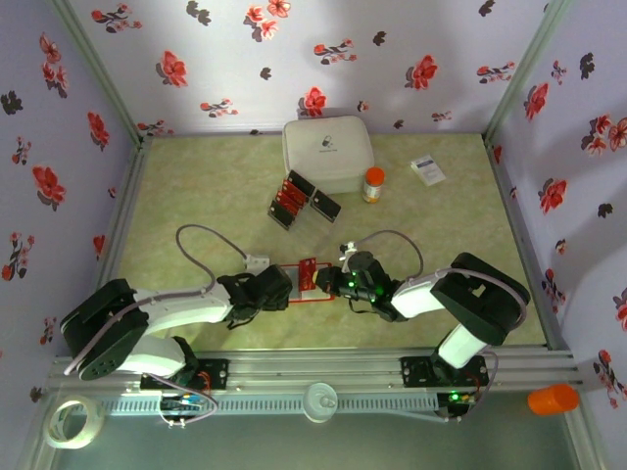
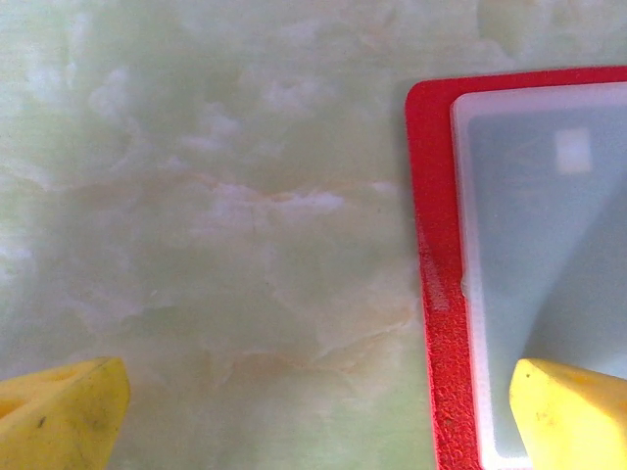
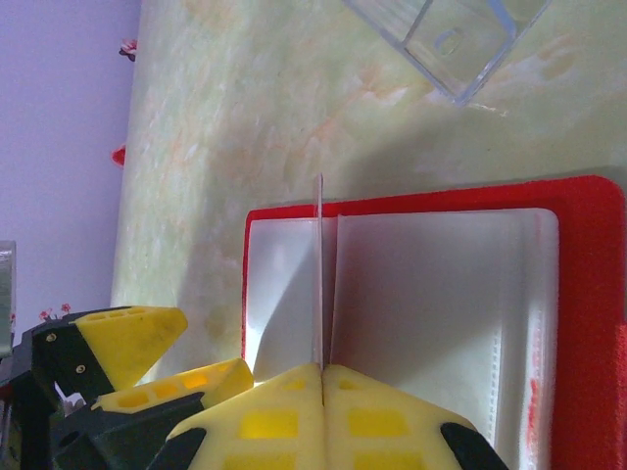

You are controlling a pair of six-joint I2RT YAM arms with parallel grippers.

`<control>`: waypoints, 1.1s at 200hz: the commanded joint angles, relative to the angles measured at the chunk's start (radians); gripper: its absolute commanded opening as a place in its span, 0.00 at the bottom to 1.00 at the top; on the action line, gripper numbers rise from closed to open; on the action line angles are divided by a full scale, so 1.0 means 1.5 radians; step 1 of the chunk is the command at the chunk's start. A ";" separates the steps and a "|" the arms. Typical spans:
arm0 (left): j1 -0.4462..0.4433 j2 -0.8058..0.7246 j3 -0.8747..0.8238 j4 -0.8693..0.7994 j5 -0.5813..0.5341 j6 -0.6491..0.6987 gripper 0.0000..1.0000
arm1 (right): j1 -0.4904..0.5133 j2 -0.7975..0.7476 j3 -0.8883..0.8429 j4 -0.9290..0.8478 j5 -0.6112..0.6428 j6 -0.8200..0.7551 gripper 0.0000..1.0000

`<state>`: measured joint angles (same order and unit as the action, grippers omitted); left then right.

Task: Put the credit cards into the card holder
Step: Insert the credit card into the card slot.

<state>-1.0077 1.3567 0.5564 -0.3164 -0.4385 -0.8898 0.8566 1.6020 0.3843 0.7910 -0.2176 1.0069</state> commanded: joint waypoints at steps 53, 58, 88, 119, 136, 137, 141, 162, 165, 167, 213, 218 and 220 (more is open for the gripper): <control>0.005 -0.003 -0.025 -0.012 -0.021 -0.024 1.00 | 0.013 0.024 -0.011 0.037 0.002 0.017 0.00; 0.005 -0.005 -0.026 -0.013 -0.021 -0.024 1.00 | 0.013 0.026 -0.011 0.039 0.002 0.018 0.00; 0.005 -0.006 -0.029 -0.009 -0.020 -0.026 1.00 | 0.016 0.032 -0.014 0.047 0.003 0.021 0.00; 0.005 -0.006 -0.031 -0.009 -0.019 -0.027 1.00 | 0.018 0.040 -0.017 0.051 0.004 0.024 0.00; 0.005 -0.007 -0.031 -0.009 -0.020 -0.027 1.00 | 0.020 0.043 -0.021 0.053 0.007 0.027 0.00; 0.005 -0.008 -0.031 -0.009 -0.020 -0.026 1.00 | 0.020 0.043 -0.022 0.053 0.008 0.027 0.00; 0.004 -0.008 -0.031 -0.008 -0.020 -0.027 1.00 | 0.021 0.043 -0.024 0.053 0.009 0.028 0.00; 0.004 -0.008 -0.032 -0.008 -0.019 -0.026 1.00 | 0.022 0.043 -0.031 0.055 0.015 0.031 0.00; 0.004 -0.007 -0.031 -0.007 -0.019 -0.026 1.00 | 0.022 0.042 -0.032 0.055 0.016 0.032 0.00; 0.004 -0.008 -0.032 -0.007 -0.019 -0.026 1.00 | 0.023 0.042 -0.034 0.056 0.017 0.032 0.00; 0.004 -0.006 -0.031 -0.006 -0.018 -0.025 1.00 | 0.028 0.026 -0.048 0.043 0.036 0.037 0.00; 0.004 -0.007 -0.031 -0.006 -0.019 -0.025 1.00 | 0.028 0.023 -0.049 0.040 0.038 0.037 0.00; 0.004 -0.007 -0.031 -0.007 -0.019 -0.025 1.00 | 0.028 0.021 -0.049 0.038 0.039 0.037 0.00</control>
<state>-1.0077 1.3487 0.5335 -0.2852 -0.4381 -0.9150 0.8864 1.6497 0.3317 0.8734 -0.2031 1.0561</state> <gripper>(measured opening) 0.998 0.063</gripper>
